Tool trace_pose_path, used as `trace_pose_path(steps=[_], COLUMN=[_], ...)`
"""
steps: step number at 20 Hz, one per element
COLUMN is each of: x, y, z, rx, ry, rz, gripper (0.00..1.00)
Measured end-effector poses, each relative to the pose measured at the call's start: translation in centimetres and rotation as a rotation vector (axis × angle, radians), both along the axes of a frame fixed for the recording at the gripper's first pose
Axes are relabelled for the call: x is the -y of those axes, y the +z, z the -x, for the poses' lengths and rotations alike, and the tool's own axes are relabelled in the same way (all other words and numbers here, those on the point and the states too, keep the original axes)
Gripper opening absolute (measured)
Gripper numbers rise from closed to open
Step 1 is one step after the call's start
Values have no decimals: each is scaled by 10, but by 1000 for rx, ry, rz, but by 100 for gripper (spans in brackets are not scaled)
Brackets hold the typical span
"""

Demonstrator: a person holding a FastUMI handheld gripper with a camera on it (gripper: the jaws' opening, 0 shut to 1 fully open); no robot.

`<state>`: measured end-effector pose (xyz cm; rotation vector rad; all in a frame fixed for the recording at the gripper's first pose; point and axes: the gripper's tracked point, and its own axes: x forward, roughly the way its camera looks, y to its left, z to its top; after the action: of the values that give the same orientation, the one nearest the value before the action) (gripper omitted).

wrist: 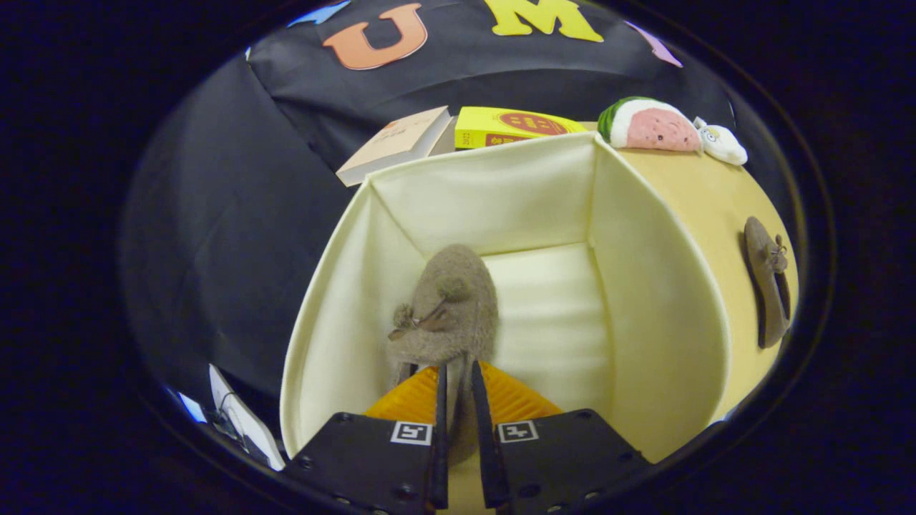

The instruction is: Open the storage box then place both shoes into the box .Put the left shoe in first, then the right shoe, with the right side of both shoes facing outward in a uniform manner.

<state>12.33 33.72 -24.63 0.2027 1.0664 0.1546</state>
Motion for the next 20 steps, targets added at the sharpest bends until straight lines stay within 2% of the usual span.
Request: trace_pose_path(steps=[1,2,3,7,10,14,18,20], x=[-4,-9,-7,25,55,100,191,246], y=[3,9,17,56,88,114,130,126], z=[1,3,5,2,11,23,19,18], rx=[1,3,13,183,271,292,308,302], ry=[14,37,52,106,101,87,30,-27], rz=[-34,-76,-84,35,91,110,229,305], gripper=[19,30,36,62,85,87,87,87])
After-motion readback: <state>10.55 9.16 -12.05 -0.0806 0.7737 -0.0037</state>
